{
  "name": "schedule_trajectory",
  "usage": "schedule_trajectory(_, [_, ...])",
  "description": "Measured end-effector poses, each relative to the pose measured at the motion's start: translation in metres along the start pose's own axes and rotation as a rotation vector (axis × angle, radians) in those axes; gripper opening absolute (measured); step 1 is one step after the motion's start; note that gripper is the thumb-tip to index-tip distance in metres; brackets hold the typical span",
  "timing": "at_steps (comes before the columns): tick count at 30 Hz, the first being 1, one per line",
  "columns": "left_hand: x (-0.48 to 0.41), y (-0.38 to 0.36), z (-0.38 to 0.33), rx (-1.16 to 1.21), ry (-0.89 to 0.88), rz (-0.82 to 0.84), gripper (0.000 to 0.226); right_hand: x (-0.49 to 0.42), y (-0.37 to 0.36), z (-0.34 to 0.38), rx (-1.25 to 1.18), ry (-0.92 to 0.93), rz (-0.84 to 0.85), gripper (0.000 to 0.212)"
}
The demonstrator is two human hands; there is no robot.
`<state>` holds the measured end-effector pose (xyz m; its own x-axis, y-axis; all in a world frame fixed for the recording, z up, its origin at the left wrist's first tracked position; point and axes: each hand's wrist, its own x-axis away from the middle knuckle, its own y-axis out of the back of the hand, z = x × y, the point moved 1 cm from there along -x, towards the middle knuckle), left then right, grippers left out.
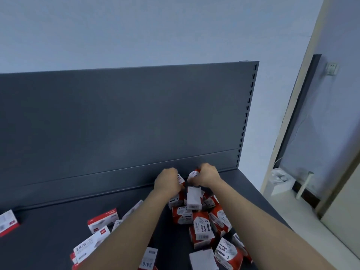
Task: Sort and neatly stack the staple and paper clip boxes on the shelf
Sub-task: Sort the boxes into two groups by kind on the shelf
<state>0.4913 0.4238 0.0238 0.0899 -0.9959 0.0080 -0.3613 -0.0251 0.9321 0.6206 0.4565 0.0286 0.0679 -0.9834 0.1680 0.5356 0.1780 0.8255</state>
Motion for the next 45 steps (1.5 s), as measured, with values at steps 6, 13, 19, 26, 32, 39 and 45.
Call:
schedule_trajectory(6, [-0.008, -0.015, 0.011, -0.043, -0.04, 0.101, 0.021, -0.014, -0.013, -0.005, 0.002, -0.051, 0.156, 0.03])
schedule_trajectory(13, [-0.001, 0.001, 0.016, 0.017, -0.056, 0.037, 0.044, -0.022, -0.014, 0.004, 0.13, 0.016, 0.173, 0.047])
schedule_trajectory(19, [0.036, 0.053, 0.034, -0.037, -0.066, -0.335, 0.047, 0.007, 0.0, 0.067, 0.184, 0.373, -0.165, 0.041])
schedule_trajectory(26, [0.086, 0.106, 0.123, -0.225, 0.065, -0.471, 0.061, 0.072, -0.034, 0.17, 0.159, 0.689, -0.243, 0.06])
schedule_trajectory(32, [0.127, 0.129, 0.21, -0.208, 0.203, -0.458, 0.063, 0.103, -0.09, 0.241, 0.21, 0.798, -0.17, 0.063])
schedule_trajectory(39, [0.169, 0.168, 0.343, -0.174, 0.286, -0.43, 0.062, 0.136, -0.186, 0.348, 0.244, 0.816, -0.062, 0.061])
schedule_trajectory(45, [0.198, 0.189, 0.457, -0.08, 0.412, -0.4, 0.047, 0.144, -0.272, 0.415, 0.271, 0.727, 0.06, 0.046])
